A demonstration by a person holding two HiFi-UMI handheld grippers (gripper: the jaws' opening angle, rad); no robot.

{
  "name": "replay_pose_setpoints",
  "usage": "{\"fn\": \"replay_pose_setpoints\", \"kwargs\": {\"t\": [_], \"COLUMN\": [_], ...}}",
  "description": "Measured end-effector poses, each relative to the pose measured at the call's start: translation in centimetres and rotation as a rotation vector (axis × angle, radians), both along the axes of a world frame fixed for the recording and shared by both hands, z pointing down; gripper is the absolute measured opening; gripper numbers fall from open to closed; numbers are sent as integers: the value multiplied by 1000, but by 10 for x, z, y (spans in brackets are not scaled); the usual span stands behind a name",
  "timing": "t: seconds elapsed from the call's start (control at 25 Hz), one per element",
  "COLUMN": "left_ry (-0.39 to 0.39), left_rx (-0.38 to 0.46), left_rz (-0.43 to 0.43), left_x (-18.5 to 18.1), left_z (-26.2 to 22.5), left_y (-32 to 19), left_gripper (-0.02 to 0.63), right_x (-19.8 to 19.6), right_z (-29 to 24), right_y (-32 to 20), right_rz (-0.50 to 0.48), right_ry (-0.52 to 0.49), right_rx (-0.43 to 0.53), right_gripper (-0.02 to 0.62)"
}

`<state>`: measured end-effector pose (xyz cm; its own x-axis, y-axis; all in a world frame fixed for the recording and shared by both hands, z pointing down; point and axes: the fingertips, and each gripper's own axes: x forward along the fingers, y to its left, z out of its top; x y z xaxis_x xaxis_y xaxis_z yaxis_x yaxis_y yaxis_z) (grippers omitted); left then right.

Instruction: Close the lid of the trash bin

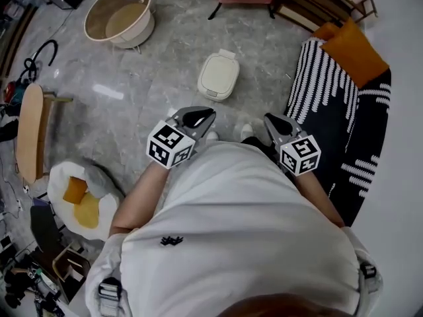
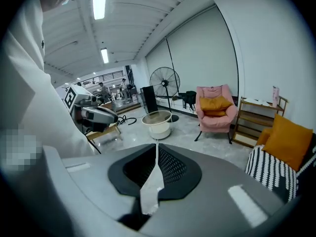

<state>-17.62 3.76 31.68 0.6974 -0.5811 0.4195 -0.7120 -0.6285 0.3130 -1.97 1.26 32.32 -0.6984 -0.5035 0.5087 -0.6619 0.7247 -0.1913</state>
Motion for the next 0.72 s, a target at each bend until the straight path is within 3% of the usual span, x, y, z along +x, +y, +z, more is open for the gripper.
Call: {"fn": "replay_pose_setpoints", "kwargs": {"t": [0.72], "left_ry": [1], "left_rx": [6], "left_rz": [1], "left_x": [-17], "left_z": [4], "left_y": [14], "left_gripper": [77], "right_x": [-13], "right_z": [-10], "right_y": [25], "right_rz": [-1], "right_ry": [9], "right_rx": [32], "right_gripper": [6]}}
